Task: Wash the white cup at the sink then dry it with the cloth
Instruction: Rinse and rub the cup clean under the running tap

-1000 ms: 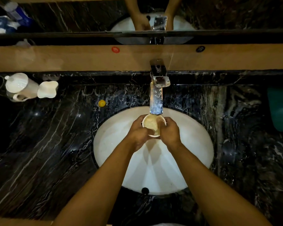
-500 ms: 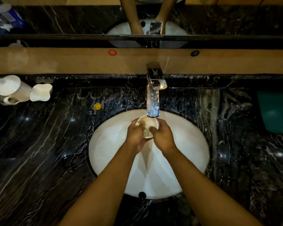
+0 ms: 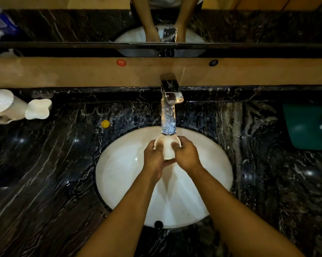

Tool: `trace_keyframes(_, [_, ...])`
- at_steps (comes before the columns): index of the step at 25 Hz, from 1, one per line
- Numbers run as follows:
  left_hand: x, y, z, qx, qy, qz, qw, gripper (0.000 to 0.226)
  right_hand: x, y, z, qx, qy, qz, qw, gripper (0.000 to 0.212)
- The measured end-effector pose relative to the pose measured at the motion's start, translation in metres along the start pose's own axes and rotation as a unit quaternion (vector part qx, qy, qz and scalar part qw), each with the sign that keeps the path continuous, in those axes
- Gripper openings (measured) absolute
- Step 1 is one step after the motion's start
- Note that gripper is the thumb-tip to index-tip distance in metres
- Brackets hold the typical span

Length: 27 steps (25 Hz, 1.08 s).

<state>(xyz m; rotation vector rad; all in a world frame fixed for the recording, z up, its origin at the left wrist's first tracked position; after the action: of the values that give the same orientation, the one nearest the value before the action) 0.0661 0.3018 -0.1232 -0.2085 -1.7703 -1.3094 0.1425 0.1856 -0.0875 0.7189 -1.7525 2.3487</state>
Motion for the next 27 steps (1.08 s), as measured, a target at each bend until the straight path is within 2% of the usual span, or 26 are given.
trace_keyframes(3, [-0.001,0.009,0.007,-0.056,-0.003,-0.013,0.998,0.016,0.000,-0.001,-0.004,0.019,-0.015,0.028,0.999,0.033])
trace_keyframes(6, [0.000,0.017,0.015,-0.074,-0.013,-0.017,0.997,0.024,-0.004,-0.006,-0.006,0.023,-0.023,0.019,0.999,0.026])
trace_keyframes(9, [-0.001,0.022,0.019,-0.071,-0.011,-0.041,0.997,0.031,-0.006,-0.012,-0.009,0.143,-0.022,0.019,0.989,0.040])
trace_keyframes(12, [-0.003,0.023,0.030,-0.044,0.079,-0.050,0.995,0.017,-0.002,-0.009,-0.011,0.153,-0.016,-0.011,0.988,0.044])
trace_keyframes(14, [-0.003,0.019,0.033,-0.024,0.132,-0.025,0.991,0.012,0.005,-0.005,-0.020,0.086,-0.037,-0.027,0.995,0.030])
trace_keyframes(15, [-0.003,0.018,0.030,-0.019,0.130,-0.019,0.991,0.013,0.009,-0.004,-0.024,0.029,-0.048,-0.039,0.998,0.023])
trace_keyframes(17, [-0.004,0.018,0.019,-0.011,0.078,-0.016,0.997,0.027,0.010,-0.002,-0.024,-0.021,-0.050,-0.058,0.997,0.023])
trace_keyframes(20, [-0.007,0.021,0.011,-0.054,-0.001,-0.031,0.998,0.043,-0.003,0.000,-0.008,0.096,-0.026,-0.042,0.994,0.019])
trace_keyframes(21, [-0.007,0.022,0.013,-0.079,-0.008,-0.042,0.996,0.042,-0.007,-0.001,-0.003,0.139,-0.019,-0.034,0.990,0.031])
trace_keyframes(23, [-0.010,0.024,0.019,-0.120,0.003,-0.067,0.991,0.037,-0.012,-0.003,0.000,0.151,-0.029,-0.032,0.988,0.037])
trace_keyframes(25, [-0.012,0.026,0.027,-0.143,0.038,-0.082,0.986,0.025,-0.009,-0.009,-0.008,0.131,-0.058,-0.026,0.989,0.027])
trace_keyframes(27, [-0.013,0.026,0.030,-0.133,0.060,-0.078,0.986,0.018,-0.008,-0.013,-0.018,0.157,-0.090,0.002,0.984,0.025])
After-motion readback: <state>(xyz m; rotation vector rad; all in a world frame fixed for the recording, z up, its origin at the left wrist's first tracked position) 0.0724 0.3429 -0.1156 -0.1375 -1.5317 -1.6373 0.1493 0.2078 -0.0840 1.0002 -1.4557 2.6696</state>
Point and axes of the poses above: each hand's wrist, its own x-axis away from the middle knuckle, its own z-axis out of the back of the hand, y = z × x, the point moved 9 cm from there along -x, towards the middle knuckle, and after that the axes turned 14 degrees about -x, right-handed, at the moved point
